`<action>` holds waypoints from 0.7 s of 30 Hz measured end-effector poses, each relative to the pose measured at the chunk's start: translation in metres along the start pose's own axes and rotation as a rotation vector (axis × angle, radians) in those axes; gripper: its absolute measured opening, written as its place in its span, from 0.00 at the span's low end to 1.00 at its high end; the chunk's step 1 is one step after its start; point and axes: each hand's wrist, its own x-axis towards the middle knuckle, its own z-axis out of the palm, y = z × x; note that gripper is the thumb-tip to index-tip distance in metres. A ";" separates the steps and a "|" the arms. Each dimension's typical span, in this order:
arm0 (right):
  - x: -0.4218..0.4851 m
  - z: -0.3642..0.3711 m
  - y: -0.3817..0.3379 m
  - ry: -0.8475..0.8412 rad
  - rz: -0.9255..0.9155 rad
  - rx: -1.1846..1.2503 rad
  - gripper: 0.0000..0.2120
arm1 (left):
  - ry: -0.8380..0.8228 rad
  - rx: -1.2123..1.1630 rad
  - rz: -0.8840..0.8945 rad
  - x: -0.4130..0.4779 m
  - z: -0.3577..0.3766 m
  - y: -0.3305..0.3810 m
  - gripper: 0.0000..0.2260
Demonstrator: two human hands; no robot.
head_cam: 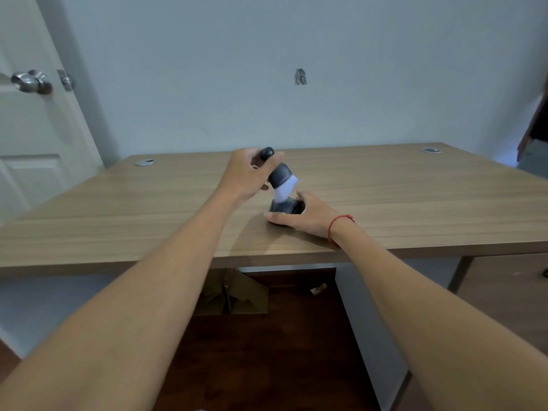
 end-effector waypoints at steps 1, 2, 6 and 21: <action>0.000 -0.001 0.000 -0.001 -0.015 0.006 0.49 | -0.103 0.080 0.008 0.002 -0.002 0.001 0.13; 0.001 -0.002 0.001 -0.006 -0.023 0.030 0.46 | -0.165 0.174 0.026 0.004 -0.003 0.000 0.14; 0.001 -0.007 0.000 -0.037 -0.011 0.104 0.54 | -0.155 0.358 0.088 0.007 -0.006 -0.011 0.14; 0.004 -0.013 0.001 -0.064 0.007 0.150 0.41 | -0.488 0.300 -0.009 0.029 0.012 0.021 0.10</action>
